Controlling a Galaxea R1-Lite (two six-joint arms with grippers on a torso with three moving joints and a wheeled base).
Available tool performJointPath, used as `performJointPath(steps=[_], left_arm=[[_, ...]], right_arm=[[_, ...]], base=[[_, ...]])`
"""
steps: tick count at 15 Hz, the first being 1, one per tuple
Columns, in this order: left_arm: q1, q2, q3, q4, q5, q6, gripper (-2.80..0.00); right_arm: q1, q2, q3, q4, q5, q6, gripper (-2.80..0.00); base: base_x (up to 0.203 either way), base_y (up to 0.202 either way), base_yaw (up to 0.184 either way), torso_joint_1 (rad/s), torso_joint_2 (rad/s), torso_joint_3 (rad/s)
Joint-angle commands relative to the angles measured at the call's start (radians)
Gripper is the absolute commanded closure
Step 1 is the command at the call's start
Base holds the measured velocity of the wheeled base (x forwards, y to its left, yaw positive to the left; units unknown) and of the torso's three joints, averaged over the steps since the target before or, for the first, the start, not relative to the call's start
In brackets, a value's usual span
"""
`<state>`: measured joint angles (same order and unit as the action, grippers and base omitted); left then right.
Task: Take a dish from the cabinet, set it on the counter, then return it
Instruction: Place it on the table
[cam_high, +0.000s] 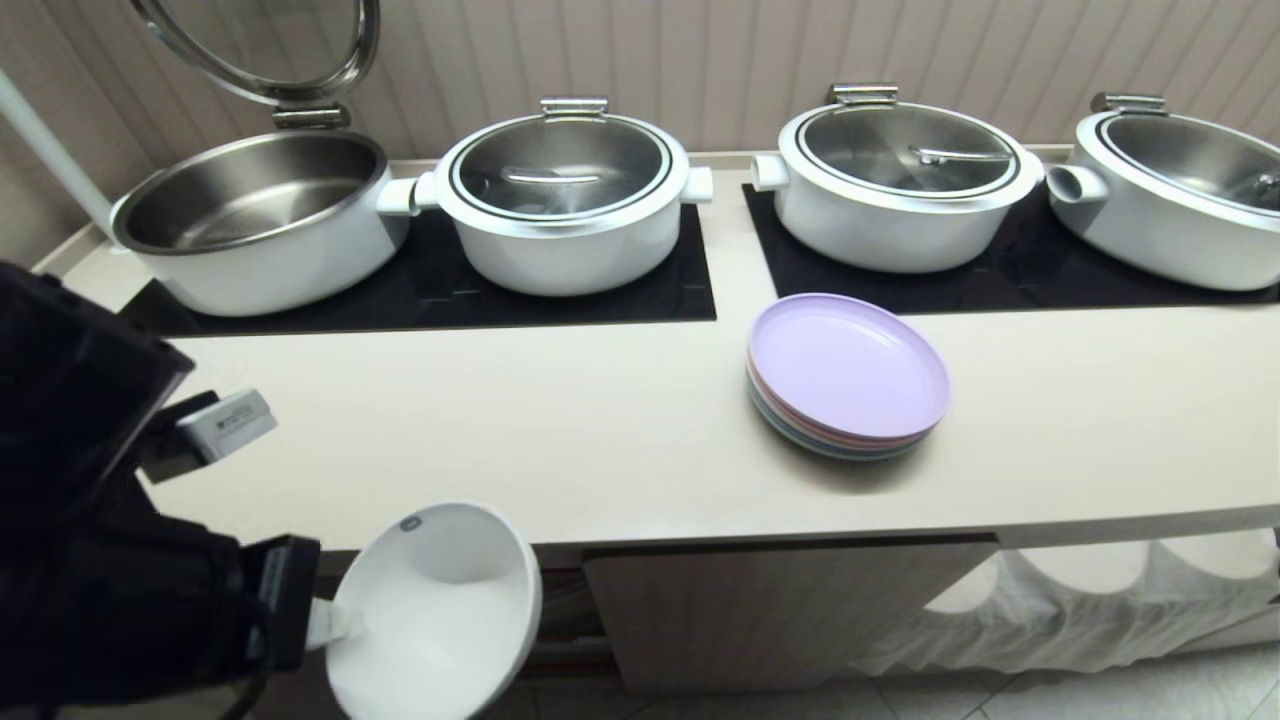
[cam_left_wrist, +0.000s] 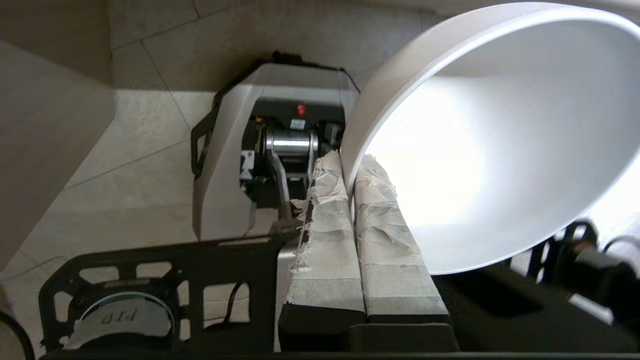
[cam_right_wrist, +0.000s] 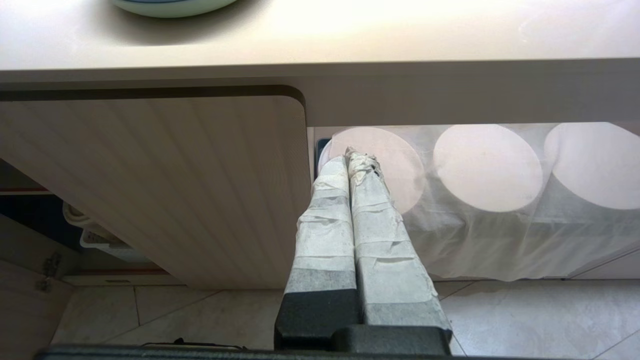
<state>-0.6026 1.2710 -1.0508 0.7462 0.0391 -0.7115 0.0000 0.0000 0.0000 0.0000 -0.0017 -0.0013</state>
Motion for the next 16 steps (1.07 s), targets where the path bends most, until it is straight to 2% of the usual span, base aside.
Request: performJointPath(steps=[1,5,10,12,16], left_arm=[[0.048,0.075,-0.066,0.005,0.001,-0.004,0.00],[0.076,0.151,-0.131,0.012,0.012,-0.008,0.00],[0.185,0.249,-0.214,0.012,0.010,-0.018,0.00],[0.208,0.290,-0.263,0.013,0.010,-0.070,0.00],[0.251,0.352,-0.335,0.015,0.009,-0.132,0.00]], right_arm=[[0.000,0.000,0.000,0.000,0.000,0.000,0.00],[0.000,0.000,0.000,0.000,0.000,0.000,0.00],[0.000,0.000,0.000,0.000,0.000,0.000,0.00],[0.000,0.000,0.000,0.000,0.000,0.000,0.00],[0.000,0.000,0.000,0.000,0.000,0.000,0.00]], base=[[0.000,0.000,0.000,0.000,0.00,0.000],[0.000,0.000,0.000,0.000,0.00,0.000],[0.000,0.000,0.000,0.000,0.00,0.000],[0.000,0.000,0.000,0.000,0.00,0.000],[0.000,0.000,0.000,0.000,0.00,0.000]])
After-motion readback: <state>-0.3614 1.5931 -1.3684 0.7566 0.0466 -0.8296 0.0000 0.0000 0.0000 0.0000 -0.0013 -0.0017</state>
